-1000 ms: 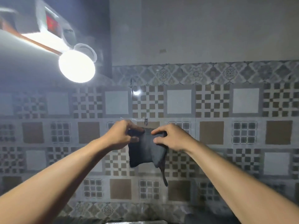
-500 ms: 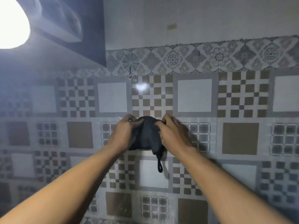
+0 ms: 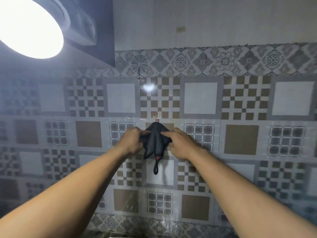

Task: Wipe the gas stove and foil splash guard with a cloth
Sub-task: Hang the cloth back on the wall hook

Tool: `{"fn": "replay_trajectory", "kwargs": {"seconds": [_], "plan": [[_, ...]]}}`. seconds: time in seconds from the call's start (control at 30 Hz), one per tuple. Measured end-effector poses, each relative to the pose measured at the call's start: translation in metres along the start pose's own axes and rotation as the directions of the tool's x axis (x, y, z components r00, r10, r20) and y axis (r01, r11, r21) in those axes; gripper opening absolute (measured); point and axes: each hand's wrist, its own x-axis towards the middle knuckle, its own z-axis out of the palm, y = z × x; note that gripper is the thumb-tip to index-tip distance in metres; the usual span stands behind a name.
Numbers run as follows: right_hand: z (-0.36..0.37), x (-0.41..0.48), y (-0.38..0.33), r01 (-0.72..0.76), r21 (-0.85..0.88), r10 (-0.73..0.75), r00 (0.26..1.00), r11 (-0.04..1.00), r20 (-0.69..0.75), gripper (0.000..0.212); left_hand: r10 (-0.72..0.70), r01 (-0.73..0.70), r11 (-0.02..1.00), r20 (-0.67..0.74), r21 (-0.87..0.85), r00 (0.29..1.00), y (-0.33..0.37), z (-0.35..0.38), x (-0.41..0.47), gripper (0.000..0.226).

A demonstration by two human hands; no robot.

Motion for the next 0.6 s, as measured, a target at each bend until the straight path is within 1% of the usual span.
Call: {"fn": "replay_trajectory", "kwargs": {"seconds": [0.07, 0.17, 0.3, 0.4, 0.5, 0.6], "plan": [[-0.007, -0.005, -0.002, 0.001, 0.022, -0.001, 1.0, 1.0, 0.002, 0.067, -0.025, 0.024, 0.999, 0.029, 0.03, 0.999, 0.004, -0.006, -0.004, 0.057], [-0.018, -0.012, -0.008, -0.001, 0.06, 0.003, 1.0, 0.998, -0.02, 0.063, -0.085, 0.084, 0.996, 0.029, 0.034, 0.996, 0.009, -0.013, -0.01, 0.049], [-0.03, -0.023, -0.019, 0.02, 0.074, -0.016, 0.998, 0.997, -0.062, 0.047, -0.122, 0.122, 0.992, -0.009, 0.012, 0.993, 0.022, -0.029, -0.03, 0.035], [-0.038, -0.041, -0.033, 0.008, 0.054, -0.007, 1.0, 0.999, -0.02, 0.056, -0.169, 0.169, 0.986, 0.021, 0.006, 0.985, 0.033, -0.038, -0.055, 0.041], [-0.042, -0.063, -0.05, -0.019, 0.031, 0.018, 0.999, 0.999, 0.047, 0.052, -0.193, 0.188, 0.981, 0.109, 0.055, 0.975, 0.044, -0.046, -0.084, 0.049], [-0.04, -0.09, -0.072, -0.045, -0.009, 0.045, 0.991, 0.999, 0.123, 0.057, -0.223, 0.21, 0.973, 0.163, 0.097, 0.961, 0.053, -0.055, -0.115, 0.054]]}}
